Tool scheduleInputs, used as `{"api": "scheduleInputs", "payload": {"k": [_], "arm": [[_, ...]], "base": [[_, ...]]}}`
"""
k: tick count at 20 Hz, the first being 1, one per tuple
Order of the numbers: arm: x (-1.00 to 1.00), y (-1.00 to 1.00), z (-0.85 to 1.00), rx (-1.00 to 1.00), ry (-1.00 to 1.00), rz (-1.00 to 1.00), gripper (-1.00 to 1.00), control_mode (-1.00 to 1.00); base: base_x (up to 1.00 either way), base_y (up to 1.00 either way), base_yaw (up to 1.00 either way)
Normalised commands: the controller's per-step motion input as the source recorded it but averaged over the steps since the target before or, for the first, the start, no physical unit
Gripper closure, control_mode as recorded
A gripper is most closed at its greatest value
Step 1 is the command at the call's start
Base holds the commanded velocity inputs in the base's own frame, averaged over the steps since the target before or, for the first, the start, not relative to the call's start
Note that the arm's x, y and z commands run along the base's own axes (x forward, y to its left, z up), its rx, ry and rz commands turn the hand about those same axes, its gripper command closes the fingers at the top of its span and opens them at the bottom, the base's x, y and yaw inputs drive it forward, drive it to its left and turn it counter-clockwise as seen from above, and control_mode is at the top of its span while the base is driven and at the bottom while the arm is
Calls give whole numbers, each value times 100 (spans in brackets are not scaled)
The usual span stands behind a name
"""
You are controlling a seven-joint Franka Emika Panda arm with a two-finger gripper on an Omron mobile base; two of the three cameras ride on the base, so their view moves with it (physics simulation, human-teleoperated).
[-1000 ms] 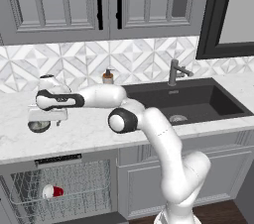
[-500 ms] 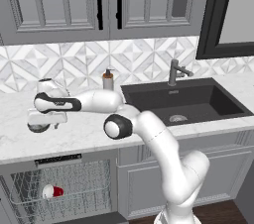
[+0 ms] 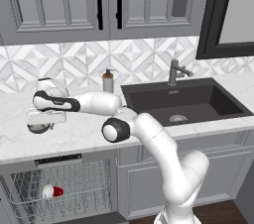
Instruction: Pick up the cup and bowl from the counter, place them in the dishwasher, and close the dishwasher door.
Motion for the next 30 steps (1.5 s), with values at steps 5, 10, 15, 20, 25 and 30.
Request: {"api": "scheduleInputs", "payload": {"k": [5,10,15,20,25,30], "arm": [[-94,0,-1,0,-1,4,100,-100],[-100,-15,-46,1,-15,4,100,-100],[-100,-43,-82,1,-37,5,100,-100],[-100,-65,-56,2,-45,5,100,-100],[-100,-38,-4,3,-27,6,100,-100],[-95,-25,0,2,-9,2,100,-100]], "base": [[0,0,0],[0,0,0],[0,0,0],[0,0,0],[0,0,0],[0,0,0]]}}
